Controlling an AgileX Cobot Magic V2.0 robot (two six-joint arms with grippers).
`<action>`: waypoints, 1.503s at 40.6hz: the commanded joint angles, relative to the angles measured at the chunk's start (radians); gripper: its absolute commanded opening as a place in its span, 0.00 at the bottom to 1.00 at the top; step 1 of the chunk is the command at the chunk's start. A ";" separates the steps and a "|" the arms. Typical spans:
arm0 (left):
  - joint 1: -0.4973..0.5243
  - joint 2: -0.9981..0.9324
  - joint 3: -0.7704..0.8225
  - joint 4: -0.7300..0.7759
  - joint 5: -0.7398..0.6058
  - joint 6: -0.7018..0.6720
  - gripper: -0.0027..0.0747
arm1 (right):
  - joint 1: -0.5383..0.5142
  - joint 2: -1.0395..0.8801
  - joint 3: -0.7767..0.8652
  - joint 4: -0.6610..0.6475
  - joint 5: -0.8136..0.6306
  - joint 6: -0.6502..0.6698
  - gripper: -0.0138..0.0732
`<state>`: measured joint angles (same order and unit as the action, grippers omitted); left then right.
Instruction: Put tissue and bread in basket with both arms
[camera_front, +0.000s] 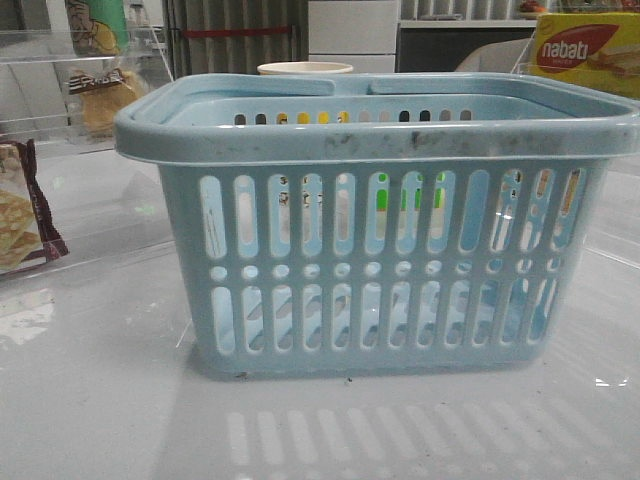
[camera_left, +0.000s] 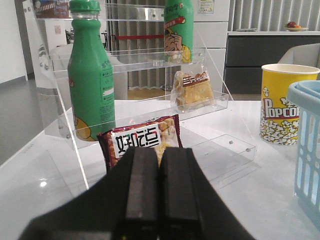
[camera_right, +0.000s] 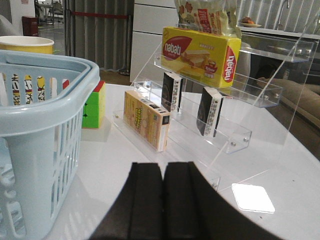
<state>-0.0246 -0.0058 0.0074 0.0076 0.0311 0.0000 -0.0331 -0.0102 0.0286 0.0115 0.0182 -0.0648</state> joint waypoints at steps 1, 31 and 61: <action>-0.002 -0.016 -0.001 -0.008 -0.093 0.000 0.15 | -0.004 -0.018 0.001 0.001 -0.097 -0.004 0.22; -0.002 -0.016 -0.001 -0.008 -0.097 0.000 0.15 | -0.004 -0.018 0.001 0.001 -0.099 -0.004 0.22; -0.002 0.104 -0.512 -0.008 0.126 0.000 0.15 | -0.004 0.119 -0.540 0.009 0.215 0.013 0.22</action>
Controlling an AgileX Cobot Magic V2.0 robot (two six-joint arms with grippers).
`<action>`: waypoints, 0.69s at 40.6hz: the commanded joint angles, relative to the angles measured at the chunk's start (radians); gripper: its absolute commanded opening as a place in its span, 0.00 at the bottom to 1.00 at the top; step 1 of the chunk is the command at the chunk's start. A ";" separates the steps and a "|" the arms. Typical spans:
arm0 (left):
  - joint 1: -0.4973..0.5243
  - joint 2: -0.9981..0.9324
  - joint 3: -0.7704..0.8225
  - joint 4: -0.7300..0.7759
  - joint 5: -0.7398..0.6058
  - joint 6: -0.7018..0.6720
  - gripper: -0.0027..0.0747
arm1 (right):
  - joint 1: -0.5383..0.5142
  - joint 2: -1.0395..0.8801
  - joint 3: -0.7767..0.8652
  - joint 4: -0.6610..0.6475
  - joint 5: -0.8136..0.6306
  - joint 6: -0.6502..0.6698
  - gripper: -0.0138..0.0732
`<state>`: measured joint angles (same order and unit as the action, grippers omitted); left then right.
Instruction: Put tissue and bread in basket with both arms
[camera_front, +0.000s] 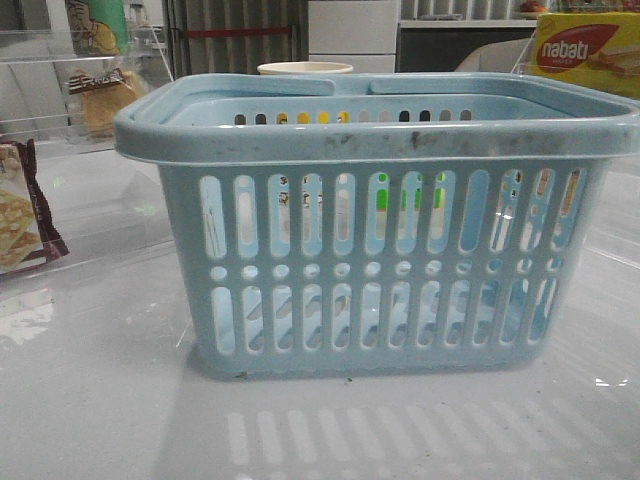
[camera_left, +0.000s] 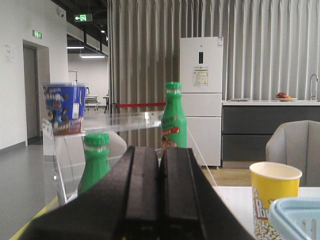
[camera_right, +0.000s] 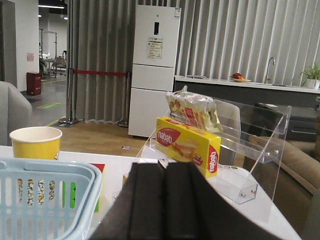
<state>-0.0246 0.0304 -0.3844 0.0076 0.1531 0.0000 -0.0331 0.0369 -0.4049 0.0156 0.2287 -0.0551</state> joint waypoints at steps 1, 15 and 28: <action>-0.002 0.090 -0.145 -0.008 0.031 0.000 0.15 | -0.004 0.094 -0.136 0.005 0.027 0.003 0.22; -0.002 0.373 -0.460 -0.008 0.413 0.000 0.15 | -0.004 0.364 -0.364 0.005 0.280 0.002 0.22; -0.002 0.531 -0.463 -0.008 0.536 0.000 0.15 | -0.004 0.545 -0.357 0.005 0.418 0.002 0.22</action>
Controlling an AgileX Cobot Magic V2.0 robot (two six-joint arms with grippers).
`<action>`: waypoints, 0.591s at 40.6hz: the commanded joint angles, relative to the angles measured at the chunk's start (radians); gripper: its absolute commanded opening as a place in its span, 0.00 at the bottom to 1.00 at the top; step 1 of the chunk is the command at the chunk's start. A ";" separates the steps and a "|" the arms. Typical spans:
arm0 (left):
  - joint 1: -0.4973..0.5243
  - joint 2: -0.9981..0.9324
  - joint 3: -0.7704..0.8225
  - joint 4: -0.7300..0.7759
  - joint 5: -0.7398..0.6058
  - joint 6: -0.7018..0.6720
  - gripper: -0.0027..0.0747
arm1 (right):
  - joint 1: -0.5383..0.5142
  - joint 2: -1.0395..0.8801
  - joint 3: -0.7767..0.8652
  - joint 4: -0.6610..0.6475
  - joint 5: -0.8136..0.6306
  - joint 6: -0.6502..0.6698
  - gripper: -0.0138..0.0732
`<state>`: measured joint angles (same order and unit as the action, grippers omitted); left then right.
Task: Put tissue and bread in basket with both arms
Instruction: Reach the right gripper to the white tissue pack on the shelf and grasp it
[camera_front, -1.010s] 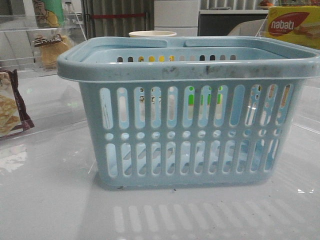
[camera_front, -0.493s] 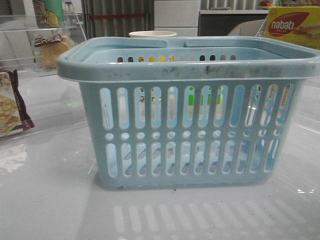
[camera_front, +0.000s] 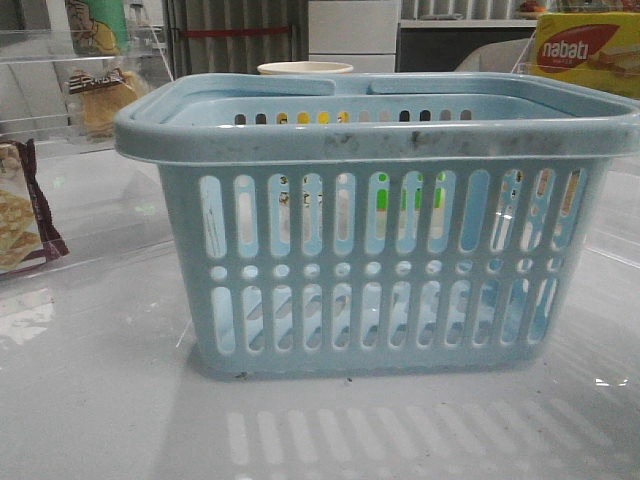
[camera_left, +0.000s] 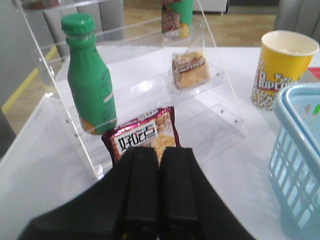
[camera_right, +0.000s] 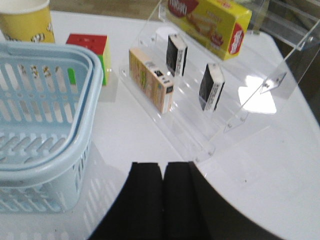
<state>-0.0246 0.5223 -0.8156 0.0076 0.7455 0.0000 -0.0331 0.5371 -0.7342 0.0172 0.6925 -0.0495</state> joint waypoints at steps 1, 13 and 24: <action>-0.002 0.050 -0.032 -0.008 -0.056 0.000 0.15 | -0.004 0.059 -0.028 0.003 -0.041 -0.003 0.22; -0.002 0.161 -0.032 -0.008 -0.045 0.040 0.16 | -0.004 0.172 -0.028 0.001 0.013 -0.003 0.22; -0.012 0.201 -0.032 -0.013 -0.055 0.054 0.57 | -0.004 0.234 -0.028 -0.038 -0.003 -0.003 0.55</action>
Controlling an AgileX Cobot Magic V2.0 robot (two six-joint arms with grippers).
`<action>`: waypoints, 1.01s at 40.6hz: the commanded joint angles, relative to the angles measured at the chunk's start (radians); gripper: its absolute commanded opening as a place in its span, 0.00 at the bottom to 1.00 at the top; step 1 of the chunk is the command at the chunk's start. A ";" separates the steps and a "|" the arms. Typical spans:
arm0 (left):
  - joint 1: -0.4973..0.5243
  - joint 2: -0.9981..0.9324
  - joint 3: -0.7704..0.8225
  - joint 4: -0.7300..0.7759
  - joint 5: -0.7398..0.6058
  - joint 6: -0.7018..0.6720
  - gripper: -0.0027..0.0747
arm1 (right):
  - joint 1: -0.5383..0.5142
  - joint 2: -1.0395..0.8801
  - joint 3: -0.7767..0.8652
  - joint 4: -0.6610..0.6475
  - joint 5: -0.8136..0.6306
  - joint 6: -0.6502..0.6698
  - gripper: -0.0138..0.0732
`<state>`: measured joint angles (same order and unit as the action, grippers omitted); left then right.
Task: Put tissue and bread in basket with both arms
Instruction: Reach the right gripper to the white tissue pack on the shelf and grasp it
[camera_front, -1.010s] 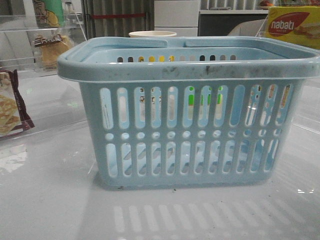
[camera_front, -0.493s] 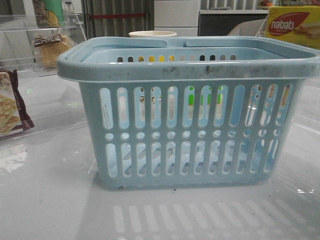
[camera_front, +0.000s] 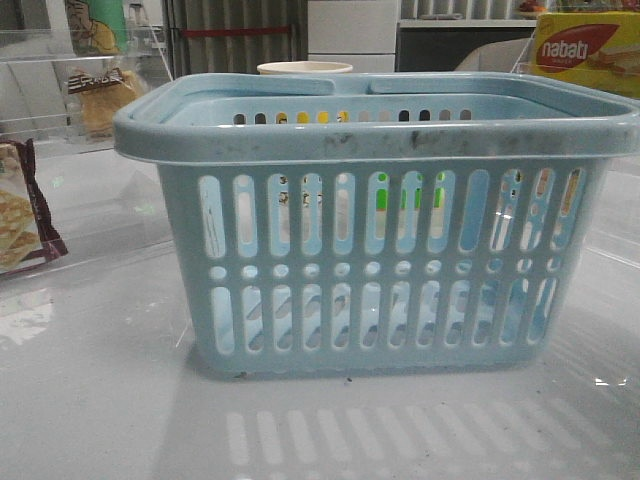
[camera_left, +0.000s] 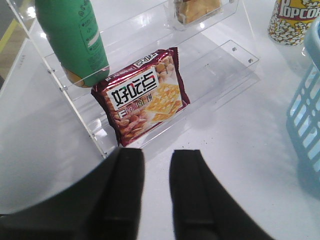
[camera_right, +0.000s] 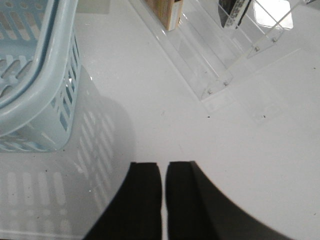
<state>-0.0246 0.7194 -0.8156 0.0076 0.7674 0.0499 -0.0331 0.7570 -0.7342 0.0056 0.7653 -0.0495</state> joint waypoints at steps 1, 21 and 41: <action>-0.018 0.004 -0.032 -0.013 -0.079 0.004 0.62 | -0.004 0.021 -0.028 -0.029 -0.079 -0.003 0.62; -0.221 0.004 -0.032 -0.015 -0.083 0.004 0.61 | -0.111 0.277 -0.164 -0.031 -0.154 0.036 0.77; -0.221 0.004 -0.032 -0.015 -0.083 0.004 0.45 | -0.174 0.770 -0.573 -0.065 -0.210 0.035 0.77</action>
<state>-0.2376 0.7213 -0.8156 0.0000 0.7622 0.0535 -0.2000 1.4915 -1.2143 -0.0365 0.6201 -0.0172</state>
